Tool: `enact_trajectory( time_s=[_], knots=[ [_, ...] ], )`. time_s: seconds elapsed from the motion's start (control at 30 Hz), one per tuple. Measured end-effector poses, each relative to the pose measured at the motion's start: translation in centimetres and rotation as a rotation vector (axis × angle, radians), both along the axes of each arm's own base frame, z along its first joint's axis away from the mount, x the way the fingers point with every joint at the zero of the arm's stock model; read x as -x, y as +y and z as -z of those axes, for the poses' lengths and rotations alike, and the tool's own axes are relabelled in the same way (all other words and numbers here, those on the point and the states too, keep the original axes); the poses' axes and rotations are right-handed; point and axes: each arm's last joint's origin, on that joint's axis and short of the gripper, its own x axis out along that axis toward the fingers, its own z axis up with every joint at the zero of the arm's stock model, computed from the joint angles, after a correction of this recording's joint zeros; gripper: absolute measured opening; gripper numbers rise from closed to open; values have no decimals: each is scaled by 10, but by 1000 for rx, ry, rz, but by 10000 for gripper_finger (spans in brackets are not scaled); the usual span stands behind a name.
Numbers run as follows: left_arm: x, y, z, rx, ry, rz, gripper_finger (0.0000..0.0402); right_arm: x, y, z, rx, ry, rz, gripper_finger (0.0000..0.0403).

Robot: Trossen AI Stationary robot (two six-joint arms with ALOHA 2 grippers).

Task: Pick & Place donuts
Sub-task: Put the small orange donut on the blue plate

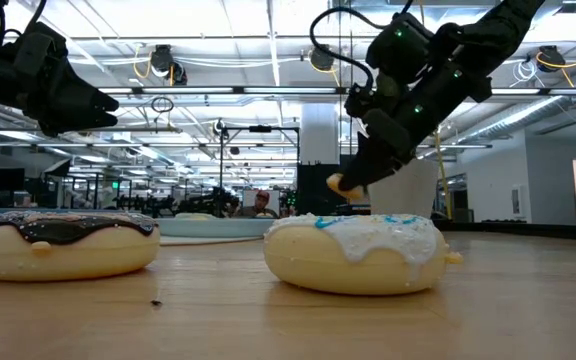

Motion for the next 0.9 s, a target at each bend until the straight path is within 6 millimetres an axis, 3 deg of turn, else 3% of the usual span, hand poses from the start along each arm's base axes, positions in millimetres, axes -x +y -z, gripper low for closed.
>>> enact_trajectory(
  time_s=[0.9],
  knots=[
    [0, 0, 0, 0, 0, 1, 243, -18, -3, -30, 171, -328, -76, 174]
  ],
)
